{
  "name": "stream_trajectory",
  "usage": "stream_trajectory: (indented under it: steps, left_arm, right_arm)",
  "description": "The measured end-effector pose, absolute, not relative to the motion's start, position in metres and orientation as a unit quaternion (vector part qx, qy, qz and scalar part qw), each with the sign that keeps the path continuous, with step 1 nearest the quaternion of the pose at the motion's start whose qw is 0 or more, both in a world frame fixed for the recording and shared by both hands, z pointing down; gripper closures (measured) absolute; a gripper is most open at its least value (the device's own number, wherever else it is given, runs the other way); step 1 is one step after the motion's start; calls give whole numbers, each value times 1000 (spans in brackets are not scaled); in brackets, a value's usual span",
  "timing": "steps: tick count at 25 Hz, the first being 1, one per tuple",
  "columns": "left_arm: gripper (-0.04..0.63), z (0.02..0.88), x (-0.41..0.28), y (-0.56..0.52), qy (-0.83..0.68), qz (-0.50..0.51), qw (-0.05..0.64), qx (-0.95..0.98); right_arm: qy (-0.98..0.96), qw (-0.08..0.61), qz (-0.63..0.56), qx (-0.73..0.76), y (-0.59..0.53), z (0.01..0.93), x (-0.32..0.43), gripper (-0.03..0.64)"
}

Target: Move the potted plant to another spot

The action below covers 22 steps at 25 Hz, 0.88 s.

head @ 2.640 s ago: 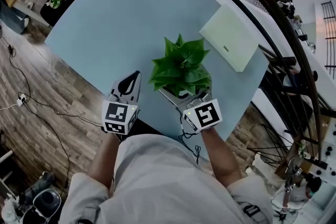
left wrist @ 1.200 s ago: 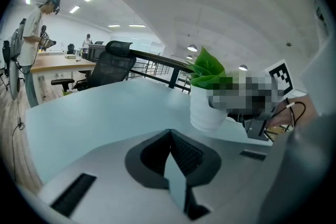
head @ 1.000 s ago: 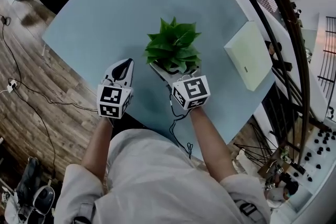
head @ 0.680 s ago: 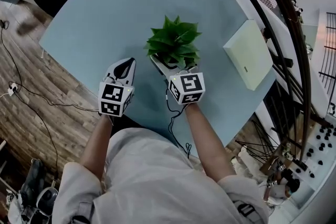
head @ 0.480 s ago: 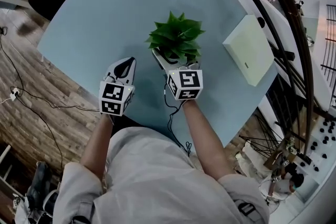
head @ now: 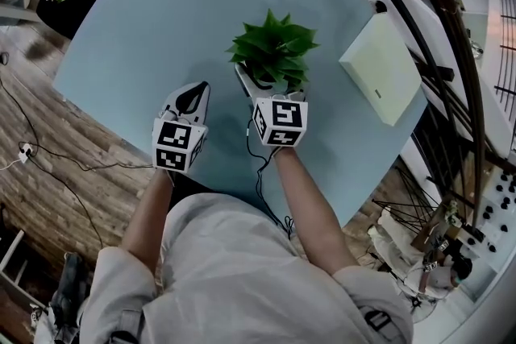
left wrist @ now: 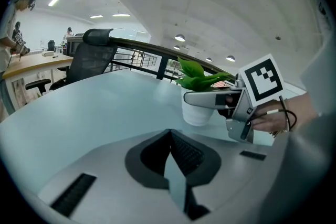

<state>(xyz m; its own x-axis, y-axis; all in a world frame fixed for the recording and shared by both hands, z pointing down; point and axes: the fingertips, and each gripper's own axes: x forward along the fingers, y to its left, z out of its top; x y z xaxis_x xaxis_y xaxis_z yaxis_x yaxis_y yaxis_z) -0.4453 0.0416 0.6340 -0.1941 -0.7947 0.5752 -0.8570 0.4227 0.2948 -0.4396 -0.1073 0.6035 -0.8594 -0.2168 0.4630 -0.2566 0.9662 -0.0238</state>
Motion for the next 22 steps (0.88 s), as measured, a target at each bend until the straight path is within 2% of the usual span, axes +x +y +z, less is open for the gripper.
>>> stream_trajectory:
  steps: [22]
  left_arm:
    - [583,638,-432,35,-758,61,349,548]
  right_arm:
    - [-959,248,85,106,-96,624,-416,59]
